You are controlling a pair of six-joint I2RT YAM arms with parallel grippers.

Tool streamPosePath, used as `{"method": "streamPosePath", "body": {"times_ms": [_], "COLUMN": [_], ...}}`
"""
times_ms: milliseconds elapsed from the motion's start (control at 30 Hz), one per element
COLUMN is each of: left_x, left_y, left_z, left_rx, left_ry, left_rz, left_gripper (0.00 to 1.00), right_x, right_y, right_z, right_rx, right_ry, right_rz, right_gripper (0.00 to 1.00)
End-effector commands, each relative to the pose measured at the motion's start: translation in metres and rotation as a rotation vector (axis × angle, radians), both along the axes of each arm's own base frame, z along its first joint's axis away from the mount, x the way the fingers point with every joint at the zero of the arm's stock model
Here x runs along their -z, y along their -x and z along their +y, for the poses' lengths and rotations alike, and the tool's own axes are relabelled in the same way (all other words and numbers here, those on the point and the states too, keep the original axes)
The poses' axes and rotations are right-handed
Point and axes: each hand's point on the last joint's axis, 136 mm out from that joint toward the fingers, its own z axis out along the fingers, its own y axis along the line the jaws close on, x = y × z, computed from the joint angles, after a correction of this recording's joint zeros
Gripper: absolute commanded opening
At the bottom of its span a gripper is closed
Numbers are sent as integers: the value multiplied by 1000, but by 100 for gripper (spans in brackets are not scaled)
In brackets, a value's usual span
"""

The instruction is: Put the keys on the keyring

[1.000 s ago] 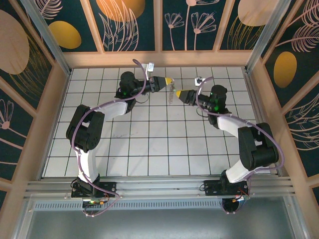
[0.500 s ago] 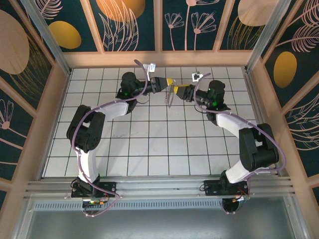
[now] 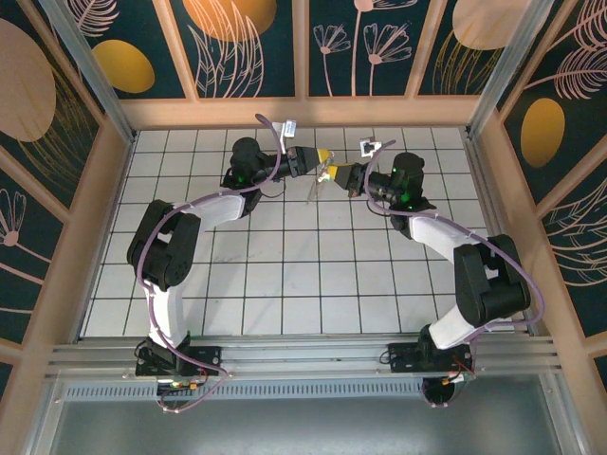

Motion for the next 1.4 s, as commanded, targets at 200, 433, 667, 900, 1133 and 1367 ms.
{"method": "streamPosePath", "body": {"times_ms": [200, 433, 667, 900, 1133, 1367], "left_x": [-31, -26, -21, -25, -33, -40], "left_y": [13, 18, 22, 22, 16, 15], "left_z": [1, -2, -5, -3, 7, 15], "left_rx": [-3, 3, 7, -9, -78, -117], "left_ry": [76, 79, 88, 125, 206, 269], "left_rz": [-91, -83, -74, -73, -67, -68], "left_gripper": [0, 0, 0, 0, 0, 0], "right_x": [-11, -18, -26, -18, -3, 7], "right_y": [7, 5, 4, 9, 11, 24], "right_z": [19, 26, 29, 37, 23, 5], "right_rx": [-73, -88, -106, -186, -125, -81], "right_ry": [-18, -45, -88, -75, -65, -70], "right_rz": [-17, -17, -11, 22, 58, 83], "right_gripper": [0, 0, 0, 0, 11, 25]}}
